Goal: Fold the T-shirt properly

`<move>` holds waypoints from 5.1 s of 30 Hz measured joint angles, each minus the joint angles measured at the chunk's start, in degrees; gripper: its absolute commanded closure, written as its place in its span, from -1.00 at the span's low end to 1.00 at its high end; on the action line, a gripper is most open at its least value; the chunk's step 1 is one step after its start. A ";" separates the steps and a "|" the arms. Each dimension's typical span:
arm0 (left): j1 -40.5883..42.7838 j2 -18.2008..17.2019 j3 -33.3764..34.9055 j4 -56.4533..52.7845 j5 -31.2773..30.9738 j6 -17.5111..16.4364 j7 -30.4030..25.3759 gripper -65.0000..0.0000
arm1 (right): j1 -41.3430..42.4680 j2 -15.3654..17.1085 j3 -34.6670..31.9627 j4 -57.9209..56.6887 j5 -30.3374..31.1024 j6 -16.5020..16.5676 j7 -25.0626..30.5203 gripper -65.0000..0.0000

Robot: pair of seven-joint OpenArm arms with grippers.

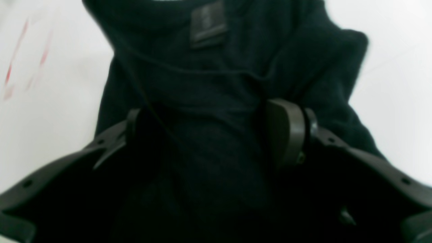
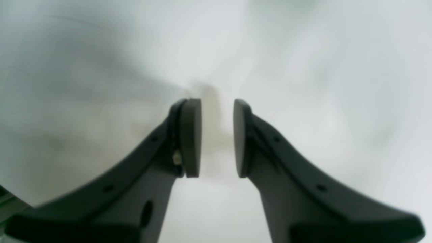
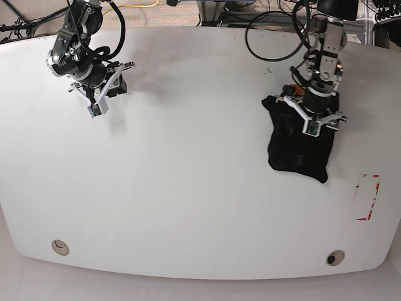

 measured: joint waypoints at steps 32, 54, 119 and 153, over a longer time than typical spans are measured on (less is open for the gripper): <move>1.70 -20.41 -25.92 -13.79 0.50 -27.39 17.09 -0.29 | -2.71 -0.46 0.00 5.57 0.15 0.00 -0.02 0.53; -8.41 -20.11 -27.67 -4.87 2.73 -32.83 23.74 -0.28 | -3.45 -0.46 0.00 6.47 -0.11 0.02 1.14 0.53; 53.92 17.05 -4.15 13.60 10.60 -3.72 -17.79 -0.27 | -43.54 -9.79 0.55 -19.30 -12.61 -0.26 68.22 0.53; 1.33 14.75 -4.11 -69.68 10.19 -3.69 -14.58 -0.27 | -5.20 -2.95 0.11 -80.81 -37.33 -13.18 70.10 0.51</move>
